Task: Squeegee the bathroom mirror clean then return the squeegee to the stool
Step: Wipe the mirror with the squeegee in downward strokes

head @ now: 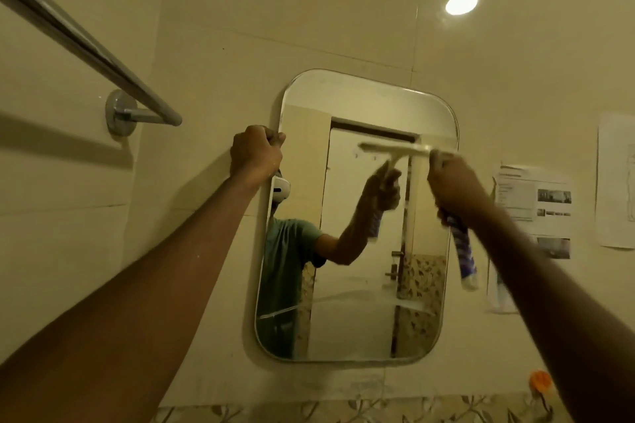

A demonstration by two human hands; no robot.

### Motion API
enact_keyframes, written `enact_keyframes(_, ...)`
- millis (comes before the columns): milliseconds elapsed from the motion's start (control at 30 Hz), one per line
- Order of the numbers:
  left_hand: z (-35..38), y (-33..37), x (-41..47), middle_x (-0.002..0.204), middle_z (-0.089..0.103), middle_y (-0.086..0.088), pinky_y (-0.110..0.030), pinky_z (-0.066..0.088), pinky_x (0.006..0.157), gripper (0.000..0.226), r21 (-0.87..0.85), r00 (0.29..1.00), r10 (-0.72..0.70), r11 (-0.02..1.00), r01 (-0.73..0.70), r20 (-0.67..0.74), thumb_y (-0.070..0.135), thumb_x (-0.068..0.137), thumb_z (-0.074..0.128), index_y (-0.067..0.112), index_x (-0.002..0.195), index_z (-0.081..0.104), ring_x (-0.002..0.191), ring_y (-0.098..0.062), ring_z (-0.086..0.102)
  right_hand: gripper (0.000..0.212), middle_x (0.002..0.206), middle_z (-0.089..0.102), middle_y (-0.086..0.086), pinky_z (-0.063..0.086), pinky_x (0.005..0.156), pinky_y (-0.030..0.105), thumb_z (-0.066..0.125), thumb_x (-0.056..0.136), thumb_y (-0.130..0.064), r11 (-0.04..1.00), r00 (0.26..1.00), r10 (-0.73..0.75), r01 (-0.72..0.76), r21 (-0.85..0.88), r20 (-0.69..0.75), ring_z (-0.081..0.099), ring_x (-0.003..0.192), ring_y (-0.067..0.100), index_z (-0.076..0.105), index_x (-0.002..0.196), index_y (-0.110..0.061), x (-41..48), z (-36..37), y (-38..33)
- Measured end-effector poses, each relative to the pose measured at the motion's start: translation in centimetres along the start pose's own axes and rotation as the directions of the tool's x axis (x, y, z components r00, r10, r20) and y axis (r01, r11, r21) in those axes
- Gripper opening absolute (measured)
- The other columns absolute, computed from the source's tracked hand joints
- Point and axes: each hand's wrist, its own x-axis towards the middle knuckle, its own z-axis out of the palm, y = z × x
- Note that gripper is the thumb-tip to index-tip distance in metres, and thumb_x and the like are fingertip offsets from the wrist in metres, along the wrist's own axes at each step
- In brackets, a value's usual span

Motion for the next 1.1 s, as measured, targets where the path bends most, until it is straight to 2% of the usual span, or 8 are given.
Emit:
enact_keyframes(167,-0.2,0.3,-0.2,0.108,0.07,-0.016,-0.04,0.053,0.09,0.03,0.006,1.0,0.002,1.0,-0.002,0.014,0.031,0.095,0.056,0.006,0.106,0.068,0.103,-0.032,0.064,0.051,0.055,0.048,0.003,0.038,0.044,0.024,0.028,0.105,-0.038,0.997,0.992,0.08,-0.078,-0.022,0.102,0.043,0.044,0.012,0.051,0.068,-0.012,-6.2,2.3,2.8)
enact_keyframes(300,-0.1,0.1,-0.1,0.109,0.069,-0.017,-0.039,0.052,0.09,0.032,0.002,1.0,0.029,1.0,-0.029,0.012,0.031,0.095,0.056,0.004,0.109,0.067,0.105,-0.033,0.064,0.053,0.056,0.05,0.004,0.042,0.041,0.023,0.028,0.104,-0.043,0.998,0.999,-0.031,0.03,-0.06,-0.01,0.047,0.042,0.014,0.051,0.07,-0.01,-0.1,-1.5,-2.7)
enact_keyframes(433,0.0,-0.4,0.1,0.111,0.069,-0.016,-0.034,0.05,0.085,0.032,-0.027,0.999,0.052,0.998,-0.052,0.013,0.029,0.095,0.057,0.003,0.112,0.066,0.103,-0.03,0.064,0.04,0.06,0.049,0.005,0.051,0.045,0.031,0.028,0.106,-0.032,0.994,0.995,-0.099,0.098,-0.04,-0.027,0.048,0.043,0.016,0.048,0.08,-0.01,3.7,-2.1,-6.5)
enact_keyframes(567,0.0,-0.5,0.3,0.113,0.069,-0.015,-0.031,0.048,0.085,0.032,-0.035,0.998,0.06,0.998,-0.06,0.006,0.028,0.095,0.057,0.004,0.114,0.066,0.105,-0.03,0.063,0.046,0.061,0.052,0.008,0.044,0.043,0.028,0.031,0.104,-0.036,1.0,1.0,-0.001,0.001,0.002,0.02,0.047,0.046,0.016,0.055,0.076,-0.009,-2.2,2.4,-1.0)
enact_keyframes(733,-0.2,-0.4,-0.3,0.111,0.069,-0.017,-0.034,0.048,0.086,0.034,-0.031,0.997,0.073,0.997,-0.073,-0.012,0.032,0.095,0.057,0.004,0.113,0.067,0.107,-0.032,0.062,0.058,0.067,0.066,0.018,0.054,0.054,0.036,0.029,0.103,-0.043,0.994,0.985,0.104,-0.099,-0.043,0.134,0.056,0.052,0.022,0.064,0.077,-0.004,-10.3,5.6,3.1)
enact_keyframes(900,-0.2,-1.4,-1.3,0.108,0.07,-0.016,-0.035,0.05,0.084,0.037,0.019,0.994,0.107,0.994,-0.107,-0.011,0.035,0.095,0.056,0.004,0.11,0.067,0.103,-0.032,0.064,0.049,0.056,0.05,0.005,0.045,0.042,0.025,0.03,0.104,-0.038,1.0,1.0,-0.001,0.001,0.007,0.028,0.046,0.043,0.015,0.054,0.073,-0.009,-3.4,1.0,-1.7)
enact_keyframes(1000,0.0,-2.5,-2.5,0.105,0.07,-0.018,-0.034,0.048,0.077,0.037,0.107,0.992,0.127,0.986,-0.127,0.007,0.036,0.096,0.054,0.004,0.108,0.068,0.099,-0.034,0.065,0.047,0.059,0.052,0.008,0.045,0.044,0.029,0.03,0.105,-0.035,0.999,1.0,-0.014,0.014,0.051,-0.002,0.048,0.045,0.017,0.053,0.072,-0.01,-2.9,1.7,-1.2)
enact_keyframes(1100,0.0,-2.9,-2.8,0.108,0.07,-0.018,-0.035,0.048,0.08,0.036,0.103,0.992,0.128,0.986,-0.128,0.01,0.036,0.095,0.056,0.005,0.109,0.069,0.102,-0.034,0.064,0.053,0.061,0.058,0.011,0.051,0.051,0.039,0.028,0.103,-0.041,0.998,0.999,0.033,-0.033,0.048,0.0,0.053,0.05,0.022,0.059,0.073,-0.011,-9.0,6.5,3.9)
